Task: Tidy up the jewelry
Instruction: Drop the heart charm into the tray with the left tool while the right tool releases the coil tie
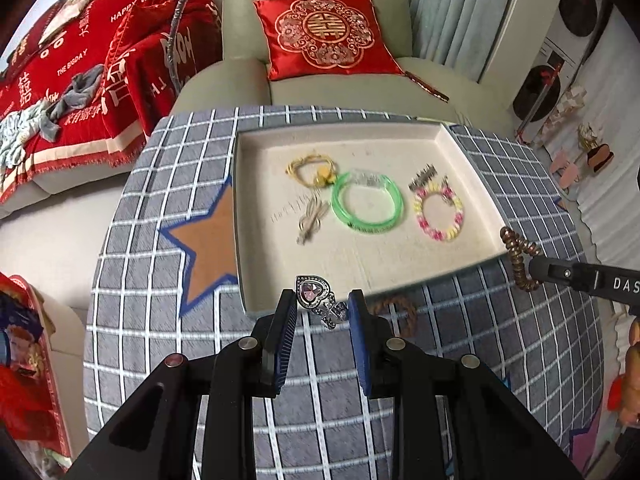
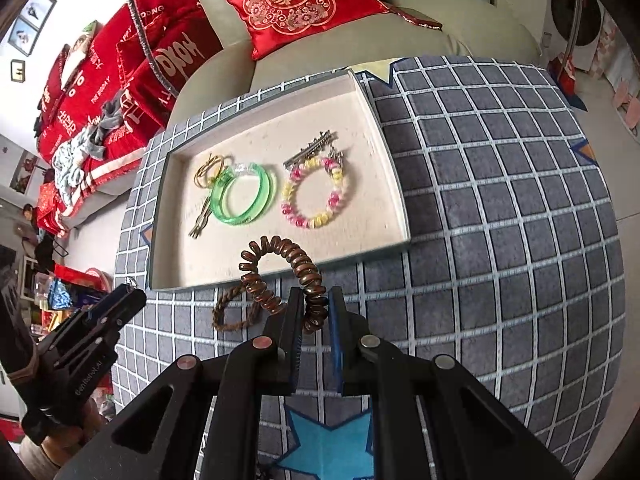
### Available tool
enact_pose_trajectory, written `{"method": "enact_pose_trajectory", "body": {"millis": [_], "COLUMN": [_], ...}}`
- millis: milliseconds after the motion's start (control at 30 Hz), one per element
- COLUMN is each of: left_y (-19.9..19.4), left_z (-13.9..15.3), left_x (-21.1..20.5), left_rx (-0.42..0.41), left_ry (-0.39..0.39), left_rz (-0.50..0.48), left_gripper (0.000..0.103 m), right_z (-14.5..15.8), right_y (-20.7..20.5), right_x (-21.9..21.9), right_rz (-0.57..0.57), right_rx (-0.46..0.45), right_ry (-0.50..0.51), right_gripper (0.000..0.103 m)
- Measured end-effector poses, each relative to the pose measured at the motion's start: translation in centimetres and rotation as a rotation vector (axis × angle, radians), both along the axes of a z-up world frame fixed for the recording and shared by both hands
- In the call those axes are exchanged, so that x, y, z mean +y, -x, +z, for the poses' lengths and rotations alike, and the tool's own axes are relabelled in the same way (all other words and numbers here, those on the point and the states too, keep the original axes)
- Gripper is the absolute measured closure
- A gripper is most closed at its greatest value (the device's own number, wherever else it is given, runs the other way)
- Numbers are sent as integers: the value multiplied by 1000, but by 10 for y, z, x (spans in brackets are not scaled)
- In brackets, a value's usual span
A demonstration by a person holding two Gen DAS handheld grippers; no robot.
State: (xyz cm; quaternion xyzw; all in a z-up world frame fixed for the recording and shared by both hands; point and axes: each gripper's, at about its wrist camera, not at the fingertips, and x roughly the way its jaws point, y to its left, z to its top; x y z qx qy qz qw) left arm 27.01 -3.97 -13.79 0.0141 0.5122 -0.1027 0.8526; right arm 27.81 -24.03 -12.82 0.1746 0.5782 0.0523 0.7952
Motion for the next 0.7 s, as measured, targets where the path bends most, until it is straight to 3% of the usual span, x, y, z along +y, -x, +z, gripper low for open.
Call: {"method": "enact_pose_trajectory", "body": {"millis": [700], "left_y": [-70], "left_z": [-36], "left_x": [-18], "left_rx": [31], "left_ry": [-43], "left_rz": [54], "left_gripper": [61], "right_z": [-40], "right_y": [-76], "right_x": [2], "right_rz": [-10], "right_rx": [36], "right_ry": [31], "right_gripper": [90]}}
